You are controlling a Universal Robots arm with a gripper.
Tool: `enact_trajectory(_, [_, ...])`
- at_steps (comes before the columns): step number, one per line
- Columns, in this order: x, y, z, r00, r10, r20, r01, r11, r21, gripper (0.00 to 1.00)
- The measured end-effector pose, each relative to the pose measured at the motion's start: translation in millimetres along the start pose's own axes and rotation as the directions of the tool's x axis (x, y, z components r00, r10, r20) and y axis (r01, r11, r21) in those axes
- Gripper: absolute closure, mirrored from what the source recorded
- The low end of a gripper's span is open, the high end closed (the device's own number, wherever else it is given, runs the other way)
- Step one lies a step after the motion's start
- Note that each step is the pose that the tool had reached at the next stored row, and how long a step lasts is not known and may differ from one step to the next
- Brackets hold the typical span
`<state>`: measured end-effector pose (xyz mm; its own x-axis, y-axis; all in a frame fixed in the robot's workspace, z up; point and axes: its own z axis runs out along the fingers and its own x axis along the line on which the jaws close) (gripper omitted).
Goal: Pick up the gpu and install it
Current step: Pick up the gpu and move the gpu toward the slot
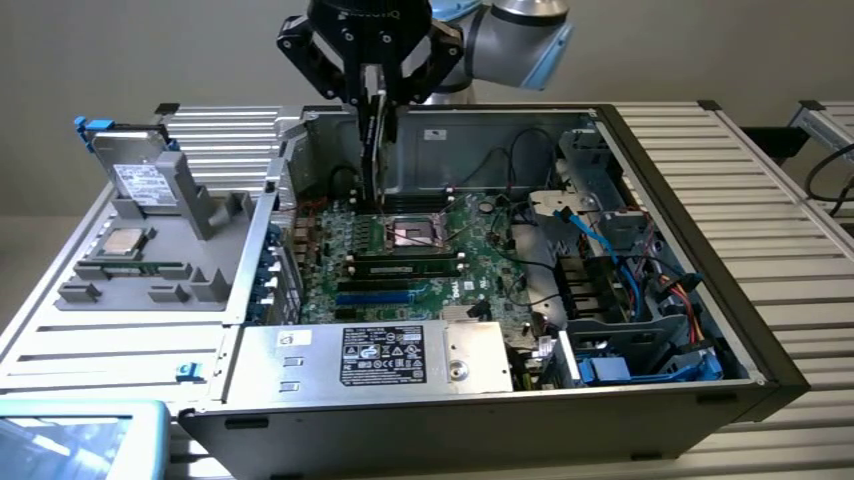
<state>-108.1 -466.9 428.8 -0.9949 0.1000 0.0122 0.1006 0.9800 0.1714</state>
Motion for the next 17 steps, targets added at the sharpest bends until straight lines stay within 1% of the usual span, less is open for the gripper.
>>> enact_trajectory(6, [-26.7,-0.7,-0.5,1.0000,0.000,-0.0009,0.000,1.0000,-0.0008,0.72])
enact_trajectory(15, [-67.5,3.4,1.5,1.0000,0.001,-0.0030,-0.001,1.0000,-0.0007,0.72])
enact_trajectory(17, [-73.9,6.0,2.6,1.0000,0.001,-0.0031,-0.001,1.0000,-0.0007,0.72])
